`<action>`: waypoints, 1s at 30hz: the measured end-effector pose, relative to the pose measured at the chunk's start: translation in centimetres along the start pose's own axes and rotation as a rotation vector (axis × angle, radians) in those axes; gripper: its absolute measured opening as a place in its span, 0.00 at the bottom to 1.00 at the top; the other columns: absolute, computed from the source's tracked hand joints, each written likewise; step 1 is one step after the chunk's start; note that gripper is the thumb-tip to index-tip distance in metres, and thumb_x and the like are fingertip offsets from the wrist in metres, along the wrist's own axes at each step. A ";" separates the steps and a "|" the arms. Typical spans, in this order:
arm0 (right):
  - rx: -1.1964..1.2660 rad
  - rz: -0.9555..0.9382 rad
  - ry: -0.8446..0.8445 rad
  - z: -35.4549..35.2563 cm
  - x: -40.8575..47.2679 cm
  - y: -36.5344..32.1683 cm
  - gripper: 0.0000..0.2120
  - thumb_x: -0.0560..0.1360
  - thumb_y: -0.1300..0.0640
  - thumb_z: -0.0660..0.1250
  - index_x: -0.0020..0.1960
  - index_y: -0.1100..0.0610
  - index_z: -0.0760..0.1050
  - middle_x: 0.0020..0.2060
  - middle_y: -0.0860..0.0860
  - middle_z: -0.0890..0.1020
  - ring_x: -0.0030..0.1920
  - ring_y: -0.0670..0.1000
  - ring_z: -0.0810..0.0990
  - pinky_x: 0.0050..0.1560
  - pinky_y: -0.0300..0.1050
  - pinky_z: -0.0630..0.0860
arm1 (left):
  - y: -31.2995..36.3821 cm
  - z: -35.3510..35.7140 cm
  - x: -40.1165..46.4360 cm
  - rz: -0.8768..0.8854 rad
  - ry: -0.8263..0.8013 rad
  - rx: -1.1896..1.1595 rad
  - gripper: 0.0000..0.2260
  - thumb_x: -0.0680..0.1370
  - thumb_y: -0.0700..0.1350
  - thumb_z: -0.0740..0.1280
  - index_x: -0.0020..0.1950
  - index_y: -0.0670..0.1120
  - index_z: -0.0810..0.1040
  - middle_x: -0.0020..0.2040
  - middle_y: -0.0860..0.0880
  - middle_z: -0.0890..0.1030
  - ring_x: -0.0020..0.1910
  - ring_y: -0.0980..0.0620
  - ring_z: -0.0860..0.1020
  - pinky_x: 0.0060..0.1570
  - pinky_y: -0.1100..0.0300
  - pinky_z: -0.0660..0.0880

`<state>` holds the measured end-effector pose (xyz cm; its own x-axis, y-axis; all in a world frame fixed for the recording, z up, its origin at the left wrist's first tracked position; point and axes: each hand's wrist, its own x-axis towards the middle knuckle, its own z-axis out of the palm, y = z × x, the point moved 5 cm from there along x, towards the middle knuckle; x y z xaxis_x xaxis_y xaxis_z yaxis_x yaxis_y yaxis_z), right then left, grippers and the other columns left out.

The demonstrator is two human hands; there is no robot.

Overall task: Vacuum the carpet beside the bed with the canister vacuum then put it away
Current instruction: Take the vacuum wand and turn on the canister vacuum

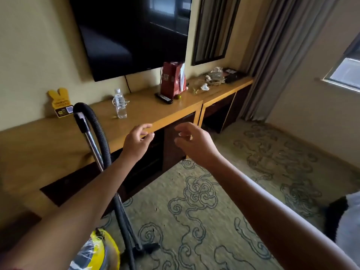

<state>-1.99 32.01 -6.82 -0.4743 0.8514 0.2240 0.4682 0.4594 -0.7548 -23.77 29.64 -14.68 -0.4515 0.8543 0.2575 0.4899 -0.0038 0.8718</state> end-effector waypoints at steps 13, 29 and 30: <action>0.082 -0.207 -0.429 8.0 9.0 1.8 0.20 0.77 0.51 0.71 0.68 0.47 0.75 0.55 0.40 0.78 0.54 0.38 0.76 0.49 0.34 0.71 | -7.4 -8.0 -3.9 -0.341 0.325 0.155 0.21 0.79 0.54 0.67 0.71 0.50 0.76 0.62 0.48 0.81 0.50 0.52 0.81 0.42 0.68 0.74; 0.071 -0.396 -0.917 24.8 3.8 -3.4 0.22 0.76 0.55 0.72 0.70 0.53 0.75 0.64 0.51 0.81 0.63 0.49 0.79 0.62 0.46 0.75 | -18.3 -13.5 -20.8 -0.736 0.605 0.341 0.19 0.80 0.48 0.68 0.71 0.48 0.76 0.69 0.46 0.77 0.63 0.47 0.78 0.54 0.57 0.74; 0.057 -0.403 -0.937 26.1 3.3 -3.8 0.22 0.76 0.55 0.72 0.69 0.53 0.75 0.64 0.51 0.81 0.63 0.49 0.79 0.61 0.44 0.75 | -19.4 -14.0 -21.9 -0.777 0.607 0.335 0.20 0.80 0.48 0.68 0.72 0.47 0.75 0.69 0.45 0.77 0.63 0.46 0.79 0.54 0.57 0.73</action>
<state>-24.79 26.45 -19.31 -0.9927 0.0845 -0.0857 0.1200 0.6348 -0.7633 -33.83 3.72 -31.44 -0.9849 0.1545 -0.0780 0.0439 0.6591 0.7508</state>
